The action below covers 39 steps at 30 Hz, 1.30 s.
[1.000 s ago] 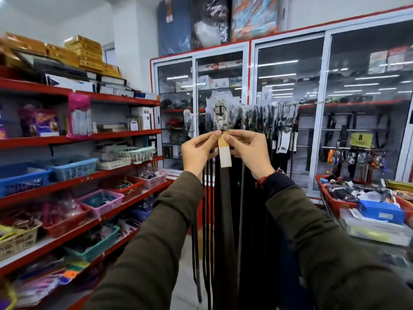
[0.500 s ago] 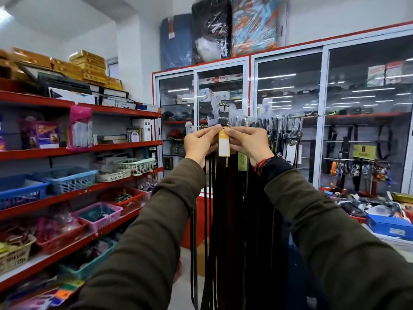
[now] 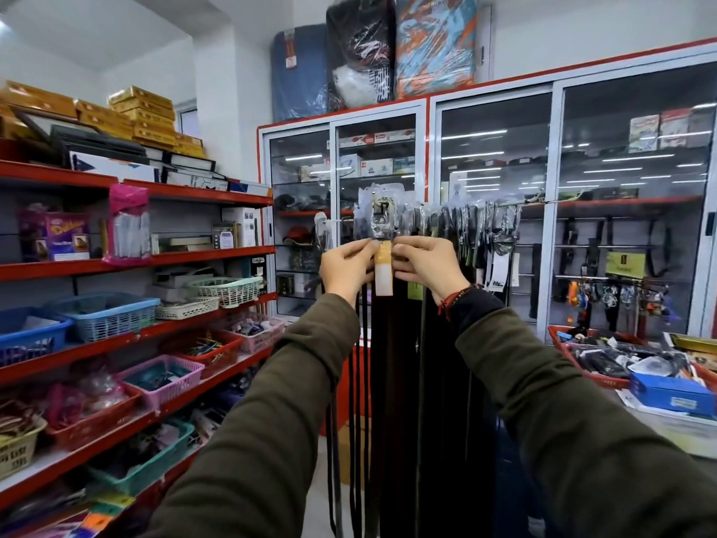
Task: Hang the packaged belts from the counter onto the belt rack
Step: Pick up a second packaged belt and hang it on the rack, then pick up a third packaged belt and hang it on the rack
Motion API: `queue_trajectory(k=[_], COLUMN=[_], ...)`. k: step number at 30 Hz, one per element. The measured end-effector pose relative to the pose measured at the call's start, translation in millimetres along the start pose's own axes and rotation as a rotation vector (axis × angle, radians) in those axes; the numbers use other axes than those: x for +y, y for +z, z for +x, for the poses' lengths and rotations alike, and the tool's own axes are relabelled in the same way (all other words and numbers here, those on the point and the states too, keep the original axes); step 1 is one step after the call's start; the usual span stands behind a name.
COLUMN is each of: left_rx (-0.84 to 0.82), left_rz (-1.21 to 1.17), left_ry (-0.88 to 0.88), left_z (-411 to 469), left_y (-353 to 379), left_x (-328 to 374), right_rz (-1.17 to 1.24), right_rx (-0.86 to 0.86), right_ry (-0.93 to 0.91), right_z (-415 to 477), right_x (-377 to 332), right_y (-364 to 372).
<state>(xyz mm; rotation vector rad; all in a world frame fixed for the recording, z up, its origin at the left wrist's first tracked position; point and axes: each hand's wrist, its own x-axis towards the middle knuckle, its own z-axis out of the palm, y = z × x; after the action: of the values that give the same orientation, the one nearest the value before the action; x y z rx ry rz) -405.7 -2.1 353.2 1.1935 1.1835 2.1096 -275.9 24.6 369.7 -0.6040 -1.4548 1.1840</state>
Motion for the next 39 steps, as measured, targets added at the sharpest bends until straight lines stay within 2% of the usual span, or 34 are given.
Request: queue_trajectory(k=[5,7,11,15,20,27,35,39], left_rx=[0.085,0.112,0.069,-0.061,-0.171,-0.378,-0.676,-0.839], left_rz=[0.413,0.644,0.931,0.976,1.013,0.981,0.934,1.014], left_ry=[0.359,0.528,0.698,0.716,0.711,0.602,0.505,0.471], left_z=[-24,-41,-67,-98,-138,-202,-277,-306], left_y=[10,15,24,44,73,124,189,222], left_x=[-32,-48,-84,-115,-154,-218,-281,-306], right_rz=[-0.379,-0.504,-0.838,-1.064,-1.190,-1.363,-1.519,-1.531], right_rx=[0.264,0.292,0.331,0.357,0.368,0.384,0.406,0.392], right_ry=[-0.379,-0.496,-0.616,-0.546,-0.461,-0.286,0.034,0.248], right_z=[-5,-15,-35,-56,-88,-145,-225,-258], right_x=[37,53,87,120,151,189,223,228], right_y=[-19,-31,-61,-101,-153,-235,-345,-397])
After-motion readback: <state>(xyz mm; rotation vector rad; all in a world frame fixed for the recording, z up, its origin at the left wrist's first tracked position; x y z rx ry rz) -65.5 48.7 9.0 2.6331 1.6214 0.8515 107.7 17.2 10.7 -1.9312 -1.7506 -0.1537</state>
